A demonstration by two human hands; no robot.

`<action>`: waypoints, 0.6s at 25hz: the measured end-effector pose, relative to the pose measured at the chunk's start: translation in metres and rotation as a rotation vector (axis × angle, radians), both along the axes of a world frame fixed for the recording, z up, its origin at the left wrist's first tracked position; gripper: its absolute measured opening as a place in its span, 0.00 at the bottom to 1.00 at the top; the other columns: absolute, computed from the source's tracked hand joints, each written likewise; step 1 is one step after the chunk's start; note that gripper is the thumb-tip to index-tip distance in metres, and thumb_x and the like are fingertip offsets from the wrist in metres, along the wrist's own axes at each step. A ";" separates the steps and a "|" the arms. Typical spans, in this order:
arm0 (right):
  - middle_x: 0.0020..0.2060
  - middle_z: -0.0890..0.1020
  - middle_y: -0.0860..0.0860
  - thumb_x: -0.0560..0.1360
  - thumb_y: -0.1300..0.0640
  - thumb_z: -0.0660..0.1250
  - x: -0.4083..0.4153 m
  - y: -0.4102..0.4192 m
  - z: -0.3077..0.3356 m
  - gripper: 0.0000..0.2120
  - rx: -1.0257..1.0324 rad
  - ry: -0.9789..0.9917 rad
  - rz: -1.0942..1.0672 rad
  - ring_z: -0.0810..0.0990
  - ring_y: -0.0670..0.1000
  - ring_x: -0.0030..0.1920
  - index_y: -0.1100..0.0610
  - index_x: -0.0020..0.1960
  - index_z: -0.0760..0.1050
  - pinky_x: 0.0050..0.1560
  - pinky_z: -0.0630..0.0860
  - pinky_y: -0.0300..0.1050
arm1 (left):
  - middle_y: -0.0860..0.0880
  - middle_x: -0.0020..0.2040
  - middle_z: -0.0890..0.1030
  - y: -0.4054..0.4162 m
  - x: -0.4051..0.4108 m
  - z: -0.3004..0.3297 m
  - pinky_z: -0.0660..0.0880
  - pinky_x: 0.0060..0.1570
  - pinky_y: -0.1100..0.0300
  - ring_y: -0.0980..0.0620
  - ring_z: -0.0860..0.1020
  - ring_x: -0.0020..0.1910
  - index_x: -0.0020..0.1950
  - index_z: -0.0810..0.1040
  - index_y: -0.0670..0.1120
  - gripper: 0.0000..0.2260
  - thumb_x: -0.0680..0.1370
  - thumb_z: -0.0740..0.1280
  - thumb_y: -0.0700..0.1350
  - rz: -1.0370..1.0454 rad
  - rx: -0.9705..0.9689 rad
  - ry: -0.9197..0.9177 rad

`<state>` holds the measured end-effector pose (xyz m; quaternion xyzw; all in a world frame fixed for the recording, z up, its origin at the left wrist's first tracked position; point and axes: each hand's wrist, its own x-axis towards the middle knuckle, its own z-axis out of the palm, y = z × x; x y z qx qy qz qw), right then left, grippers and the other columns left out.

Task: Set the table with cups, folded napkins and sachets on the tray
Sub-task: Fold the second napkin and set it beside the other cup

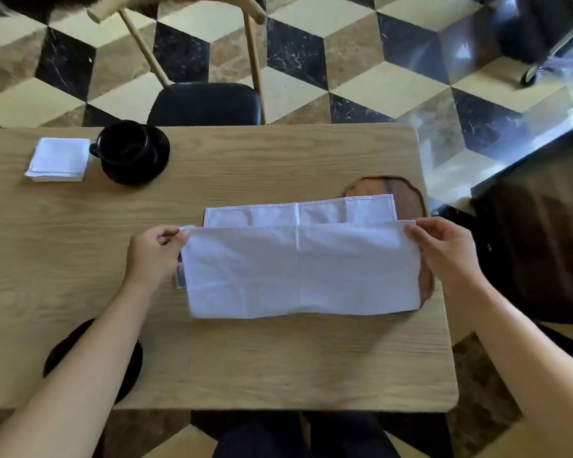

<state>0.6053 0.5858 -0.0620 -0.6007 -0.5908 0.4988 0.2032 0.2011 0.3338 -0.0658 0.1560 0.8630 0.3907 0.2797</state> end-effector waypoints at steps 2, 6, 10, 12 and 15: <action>0.41 0.88 0.43 0.76 0.52 0.75 -0.015 0.018 -0.019 0.01 0.040 -0.016 -0.024 0.84 0.40 0.39 0.47 0.45 0.85 0.40 0.82 0.35 | 0.57 0.37 0.85 0.024 -0.019 -0.026 0.75 0.30 0.70 0.64 0.80 0.31 0.41 0.81 0.54 0.05 0.76 0.74 0.47 -0.026 -0.020 0.015; 0.44 0.88 0.46 0.77 0.50 0.74 -0.033 0.041 -0.039 0.06 0.128 -0.119 -0.027 0.86 0.44 0.46 0.51 0.51 0.86 0.48 0.84 0.43 | 0.58 0.39 0.84 0.046 -0.037 -0.055 0.75 0.43 0.60 0.60 0.80 0.36 0.40 0.81 0.57 0.05 0.75 0.73 0.52 -0.068 -0.066 0.073; 0.45 0.87 0.50 0.78 0.51 0.73 -0.044 0.053 -0.044 0.10 0.147 -0.185 -0.005 0.86 0.51 0.47 0.56 0.55 0.85 0.53 0.84 0.55 | 0.53 0.40 0.85 0.058 -0.040 -0.061 0.81 0.48 0.49 0.47 0.84 0.41 0.40 0.82 0.57 0.04 0.73 0.72 0.54 -0.067 -0.111 0.084; 0.45 0.87 0.52 0.77 0.51 0.74 -0.049 0.058 -0.046 0.10 0.150 -0.200 -0.015 0.85 0.49 0.44 0.56 0.54 0.85 0.52 0.84 0.53 | 0.52 0.38 0.84 0.062 -0.040 -0.060 0.81 0.47 0.46 0.43 0.84 0.40 0.40 0.82 0.58 0.03 0.73 0.71 0.55 -0.065 -0.114 0.095; 0.43 0.87 0.52 0.77 0.51 0.74 -0.055 0.062 -0.048 0.08 0.174 -0.235 -0.023 0.82 0.44 0.39 0.54 0.53 0.86 0.46 0.80 0.39 | 0.55 0.35 0.83 0.066 -0.037 -0.057 0.80 0.44 0.53 0.47 0.84 0.37 0.39 0.81 0.64 0.03 0.71 0.71 0.55 -0.069 -0.130 0.139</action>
